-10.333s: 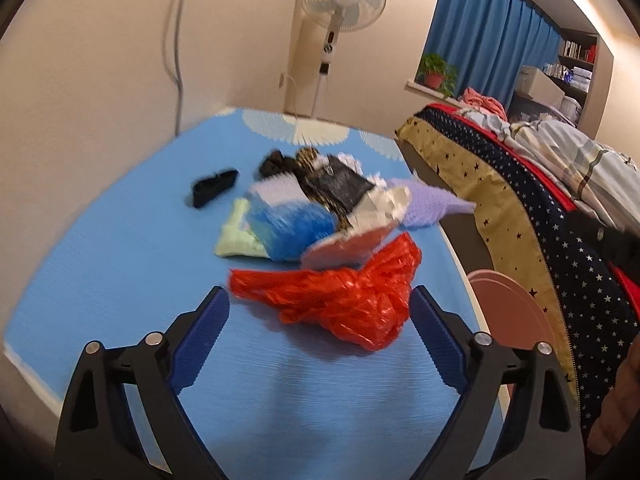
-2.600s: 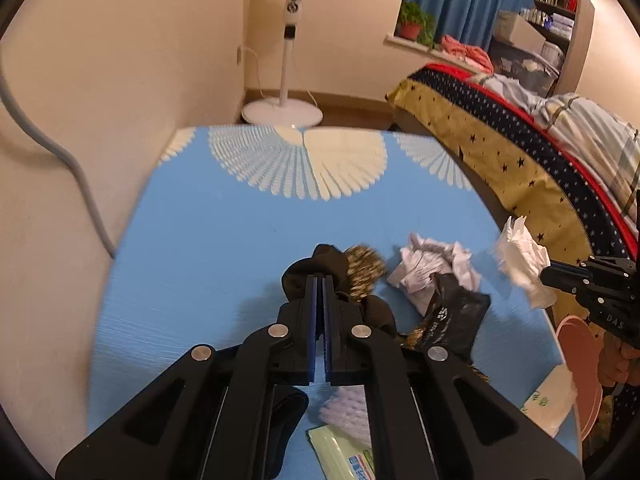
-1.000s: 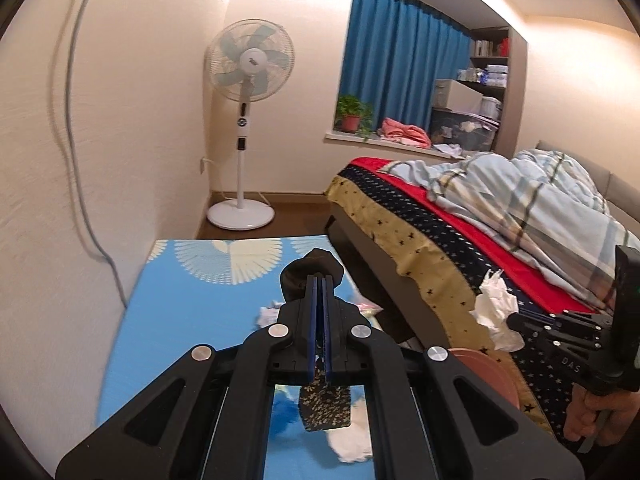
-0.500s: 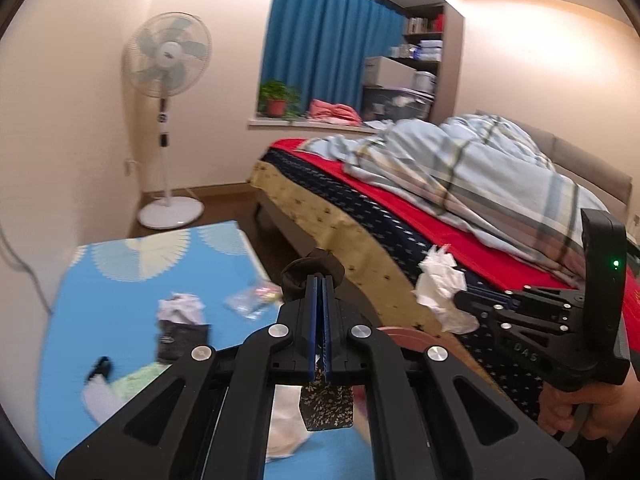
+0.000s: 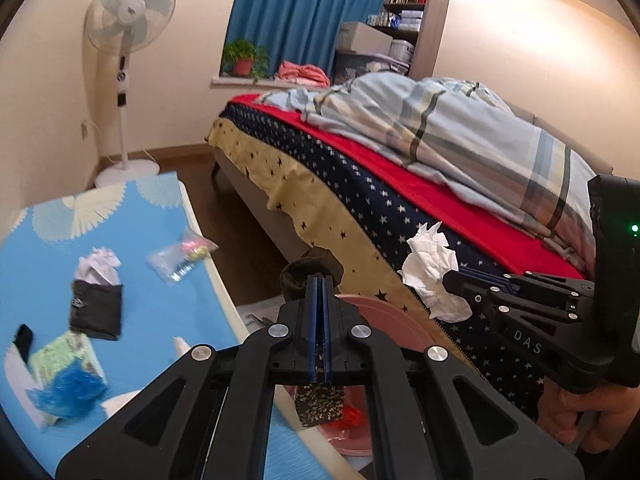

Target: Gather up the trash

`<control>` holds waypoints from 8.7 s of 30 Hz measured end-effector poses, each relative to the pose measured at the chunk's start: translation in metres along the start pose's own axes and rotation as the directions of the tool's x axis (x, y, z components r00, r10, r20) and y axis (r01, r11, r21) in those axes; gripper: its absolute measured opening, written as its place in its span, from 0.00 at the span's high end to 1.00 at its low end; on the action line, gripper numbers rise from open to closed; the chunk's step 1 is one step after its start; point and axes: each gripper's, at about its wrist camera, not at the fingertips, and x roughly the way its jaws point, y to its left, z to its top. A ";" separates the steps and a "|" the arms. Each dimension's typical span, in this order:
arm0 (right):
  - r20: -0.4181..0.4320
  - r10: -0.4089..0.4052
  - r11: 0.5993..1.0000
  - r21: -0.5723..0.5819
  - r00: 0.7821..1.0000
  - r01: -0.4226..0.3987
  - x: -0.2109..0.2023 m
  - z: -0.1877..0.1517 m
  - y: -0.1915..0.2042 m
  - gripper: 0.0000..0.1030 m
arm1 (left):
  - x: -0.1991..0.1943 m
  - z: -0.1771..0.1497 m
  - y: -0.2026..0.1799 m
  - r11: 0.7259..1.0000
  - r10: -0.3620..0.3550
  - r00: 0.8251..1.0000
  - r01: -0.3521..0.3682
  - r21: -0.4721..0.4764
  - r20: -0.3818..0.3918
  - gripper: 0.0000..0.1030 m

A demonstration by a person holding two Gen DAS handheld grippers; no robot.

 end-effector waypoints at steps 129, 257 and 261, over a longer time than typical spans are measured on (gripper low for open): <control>-0.148 0.317 0.905 -0.248 0.937 -0.346 0.263 0.081 0.151 0.52 | -0.092 -0.076 0.257 0.723 0.534 0.831 -0.545 -0.425 -0.157 0.87; 0.085 -0.278 0.959 0.082 0.957 0.272 -0.008 -0.029 -0.012 0.72 | 0.061 -0.070 -0.010 0.987 0.082 0.992 -0.094 -0.133 -0.092 0.72; 0.096 -0.269 0.962 0.082 0.958 0.262 -0.012 -0.028 -0.010 0.72 | 0.054 -0.069 -0.007 0.986 0.084 0.993 -0.095 -0.138 -0.079 0.72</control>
